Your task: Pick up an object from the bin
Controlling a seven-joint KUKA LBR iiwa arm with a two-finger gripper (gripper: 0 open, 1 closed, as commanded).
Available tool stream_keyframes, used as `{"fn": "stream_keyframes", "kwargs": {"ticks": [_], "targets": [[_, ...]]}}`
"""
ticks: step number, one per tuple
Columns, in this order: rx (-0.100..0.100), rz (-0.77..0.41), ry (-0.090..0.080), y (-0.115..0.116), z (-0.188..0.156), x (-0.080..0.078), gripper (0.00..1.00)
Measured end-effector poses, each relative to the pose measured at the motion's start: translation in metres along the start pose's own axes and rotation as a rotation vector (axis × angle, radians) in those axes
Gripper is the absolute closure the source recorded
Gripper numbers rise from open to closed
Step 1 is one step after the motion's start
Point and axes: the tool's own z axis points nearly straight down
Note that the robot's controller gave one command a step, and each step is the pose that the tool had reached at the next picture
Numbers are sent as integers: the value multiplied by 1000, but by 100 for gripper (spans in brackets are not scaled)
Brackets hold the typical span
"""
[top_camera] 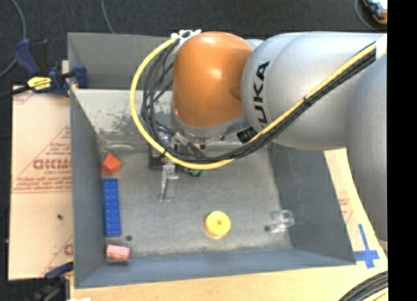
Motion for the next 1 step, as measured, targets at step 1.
{"fn": "stream_keyframes", "kwargs": {"ticks": [1], "targets": [[-1, 4, -6, -1, -5, -1, 0]]}}
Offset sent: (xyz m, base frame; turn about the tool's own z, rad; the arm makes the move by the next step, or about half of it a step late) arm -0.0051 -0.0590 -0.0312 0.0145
